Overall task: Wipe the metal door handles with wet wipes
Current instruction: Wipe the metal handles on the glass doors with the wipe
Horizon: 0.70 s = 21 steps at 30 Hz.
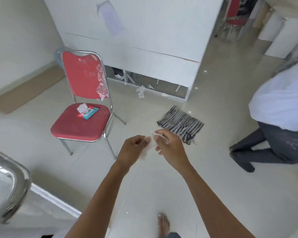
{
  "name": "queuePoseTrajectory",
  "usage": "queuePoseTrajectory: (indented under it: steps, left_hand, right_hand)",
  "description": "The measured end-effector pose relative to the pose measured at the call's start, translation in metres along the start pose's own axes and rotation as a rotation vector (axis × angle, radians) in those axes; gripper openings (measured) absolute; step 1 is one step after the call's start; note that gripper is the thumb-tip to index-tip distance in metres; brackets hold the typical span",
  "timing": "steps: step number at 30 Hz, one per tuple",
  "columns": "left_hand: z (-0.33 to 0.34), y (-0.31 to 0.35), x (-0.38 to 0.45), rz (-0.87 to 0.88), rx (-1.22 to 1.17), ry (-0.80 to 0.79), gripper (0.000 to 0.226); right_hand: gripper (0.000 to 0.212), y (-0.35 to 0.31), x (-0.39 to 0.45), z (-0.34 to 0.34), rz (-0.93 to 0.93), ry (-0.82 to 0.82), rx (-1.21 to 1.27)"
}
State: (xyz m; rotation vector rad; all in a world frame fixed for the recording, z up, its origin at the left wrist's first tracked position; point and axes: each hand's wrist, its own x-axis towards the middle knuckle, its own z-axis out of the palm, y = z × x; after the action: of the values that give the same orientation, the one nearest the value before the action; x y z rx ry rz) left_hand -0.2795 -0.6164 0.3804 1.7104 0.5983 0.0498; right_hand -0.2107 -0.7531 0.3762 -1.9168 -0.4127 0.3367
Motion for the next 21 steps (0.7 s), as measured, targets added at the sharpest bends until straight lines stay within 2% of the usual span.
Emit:
queuePoseTrajectory:
  steps: [9,16,21]
  left_hand:
    - [-0.039,0.013,0.068,-0.114,-0.101,0.378,0.033]
    - [-0.1,0.018,0.145,-0.125,-0.191,0.446,0.035]
    - [-0.156,0.028,0.215,-0.118,-0.257,0.388,0.028]
  right_hand:
    - [0.014,-0.02,0.111,0.028,-0.003,-0.325,0.055]
    - [0.013,-0.036,0.201,0.079,-0.028,-0.411,0.042]
    - [0.012,-0.06,0.273,0.119,0.004,-0.391,0.067]
